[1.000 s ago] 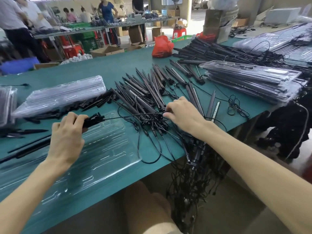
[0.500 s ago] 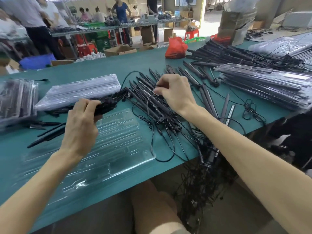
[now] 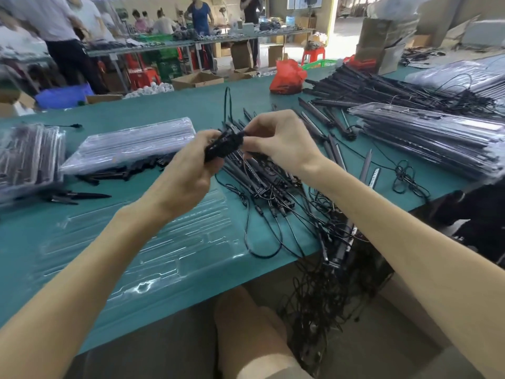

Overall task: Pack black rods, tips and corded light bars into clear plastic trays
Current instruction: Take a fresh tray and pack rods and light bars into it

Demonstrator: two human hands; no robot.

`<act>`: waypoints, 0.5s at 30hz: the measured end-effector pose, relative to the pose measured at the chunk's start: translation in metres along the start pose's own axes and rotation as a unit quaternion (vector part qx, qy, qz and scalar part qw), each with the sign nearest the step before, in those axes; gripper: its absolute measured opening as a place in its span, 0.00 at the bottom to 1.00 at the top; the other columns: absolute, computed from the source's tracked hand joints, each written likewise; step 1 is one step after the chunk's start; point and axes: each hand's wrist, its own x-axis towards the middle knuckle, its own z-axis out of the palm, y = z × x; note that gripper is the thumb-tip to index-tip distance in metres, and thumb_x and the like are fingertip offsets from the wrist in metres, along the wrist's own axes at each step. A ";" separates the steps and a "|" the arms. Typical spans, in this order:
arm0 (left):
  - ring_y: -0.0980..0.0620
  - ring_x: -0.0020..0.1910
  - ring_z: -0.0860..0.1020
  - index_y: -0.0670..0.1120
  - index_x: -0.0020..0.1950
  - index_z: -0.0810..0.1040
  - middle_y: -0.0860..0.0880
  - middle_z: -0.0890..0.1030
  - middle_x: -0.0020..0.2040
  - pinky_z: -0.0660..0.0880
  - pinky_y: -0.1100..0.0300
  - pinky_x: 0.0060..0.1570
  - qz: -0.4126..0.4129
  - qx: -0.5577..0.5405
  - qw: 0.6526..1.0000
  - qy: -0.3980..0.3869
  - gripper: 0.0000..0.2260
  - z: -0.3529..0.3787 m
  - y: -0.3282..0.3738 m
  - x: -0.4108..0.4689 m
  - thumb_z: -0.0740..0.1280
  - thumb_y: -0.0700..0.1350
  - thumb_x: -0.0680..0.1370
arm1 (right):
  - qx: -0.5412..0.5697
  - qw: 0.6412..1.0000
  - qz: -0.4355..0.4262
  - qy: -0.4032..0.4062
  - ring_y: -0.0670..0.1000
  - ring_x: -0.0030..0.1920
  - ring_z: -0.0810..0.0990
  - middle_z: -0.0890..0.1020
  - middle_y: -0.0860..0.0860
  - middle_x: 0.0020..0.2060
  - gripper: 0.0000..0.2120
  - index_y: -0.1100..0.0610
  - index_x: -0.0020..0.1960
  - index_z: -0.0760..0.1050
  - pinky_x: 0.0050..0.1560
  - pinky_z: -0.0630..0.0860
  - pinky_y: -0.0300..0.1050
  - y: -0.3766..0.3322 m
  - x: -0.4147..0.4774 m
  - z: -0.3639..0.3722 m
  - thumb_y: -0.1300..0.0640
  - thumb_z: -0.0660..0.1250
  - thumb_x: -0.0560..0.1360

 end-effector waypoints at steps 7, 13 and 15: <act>0.66 0.47 0.81 0.55 0.63 0.78 0.60 0.84 0.48 0.73 0.73 0.47 0.007 -0.075 0.994 -0.077 0.23 0.017 0.010 0.011 0.78 0.55 0.70 | 0.115 0.990 0.074 -0.030 0.47 0.36 0.80 0.85 0.53 0.38 0.05 0.63 0.48 0.83 0.39 0.77 0.41 0.017 -0.004 -0.002 0.61 0.74 0.75; 0.60 0.34 0.75 0.49 0.46 0.84 0.57 0.81 0.35 0.72 0.63 0.37 -0.034 -0.117 0.992 -0.022 0.12 0.040 0.018 0.013 0.78 0.55 0.70 | 0.166 0.977 0.132 -0.014 0.53 0.45 0.87 0.86 0.59 0.46 0.08 0.65 0.52 0.82 0.46 0.83 0.44 0.033 -0.014 -0.006 0.61 0.72 0.77; 0.60 0.34 0.75 0.46 0.46 0.85 0.55 0.81 0.35 0.73 0.63 0.37 -0.046 -0.159 0.986 -0.021 0.13 0.042 0.016 0.012 0.80 0.52 0.69 | 0.189 0.970 0.150 -0.023 0.56 0.49 0.86 0.85 0.61 0.50 0.08 0.66 0.55 0.81 0.51 0.83 0.46 0.041 -0.021 -0.013 0.64 0.69 0.79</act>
